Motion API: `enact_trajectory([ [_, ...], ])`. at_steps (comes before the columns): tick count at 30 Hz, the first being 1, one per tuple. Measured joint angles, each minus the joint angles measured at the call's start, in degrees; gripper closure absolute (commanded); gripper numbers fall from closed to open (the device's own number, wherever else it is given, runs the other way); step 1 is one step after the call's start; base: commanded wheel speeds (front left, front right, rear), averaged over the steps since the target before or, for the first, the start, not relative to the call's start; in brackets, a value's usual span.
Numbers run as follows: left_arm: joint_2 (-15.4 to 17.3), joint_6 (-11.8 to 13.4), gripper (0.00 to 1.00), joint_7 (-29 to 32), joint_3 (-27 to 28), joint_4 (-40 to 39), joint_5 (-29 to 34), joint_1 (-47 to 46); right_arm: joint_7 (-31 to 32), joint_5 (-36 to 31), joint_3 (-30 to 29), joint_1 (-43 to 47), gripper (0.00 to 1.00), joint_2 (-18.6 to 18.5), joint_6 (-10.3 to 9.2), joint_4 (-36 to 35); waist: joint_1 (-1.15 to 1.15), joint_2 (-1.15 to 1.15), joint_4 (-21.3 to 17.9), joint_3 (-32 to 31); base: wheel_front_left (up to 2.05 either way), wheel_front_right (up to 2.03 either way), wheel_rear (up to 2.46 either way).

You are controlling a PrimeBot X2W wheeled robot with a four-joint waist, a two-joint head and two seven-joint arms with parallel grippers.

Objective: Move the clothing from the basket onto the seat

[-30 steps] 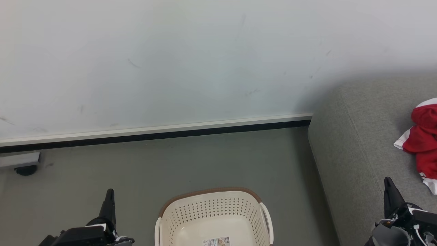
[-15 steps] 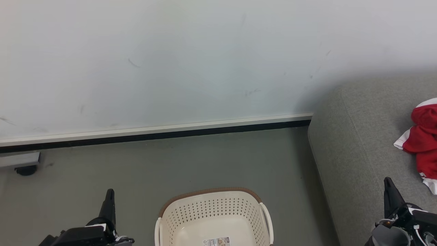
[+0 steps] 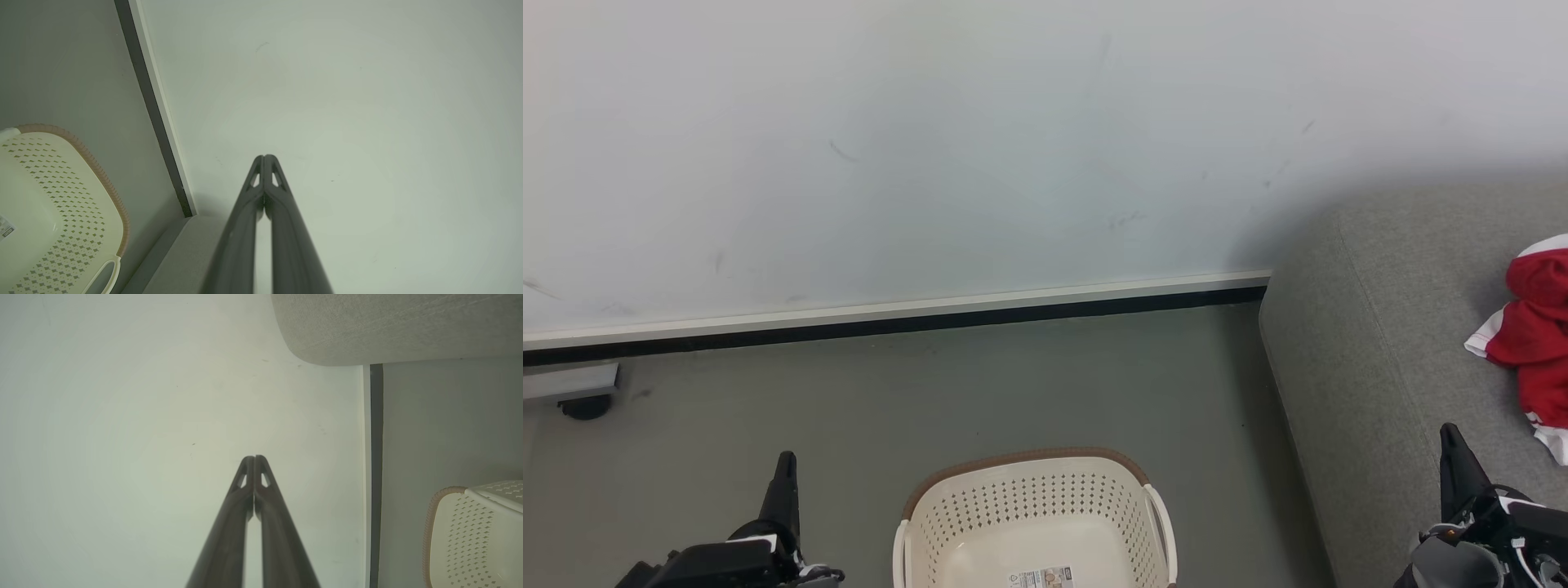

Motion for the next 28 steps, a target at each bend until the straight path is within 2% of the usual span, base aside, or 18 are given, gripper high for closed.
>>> enact_trajectory([
  [28, 0.00, 0.00, 1.00, 0.01, -0.01, -0.01, 0.00, 0.00, 0.08, -0.42, -0.31, -0.16, 1.00, 0.19, 0.00, 0.01, 0.00, 0.00, 0.00, 0.00, 0.00, 0.00, 0.00],
])
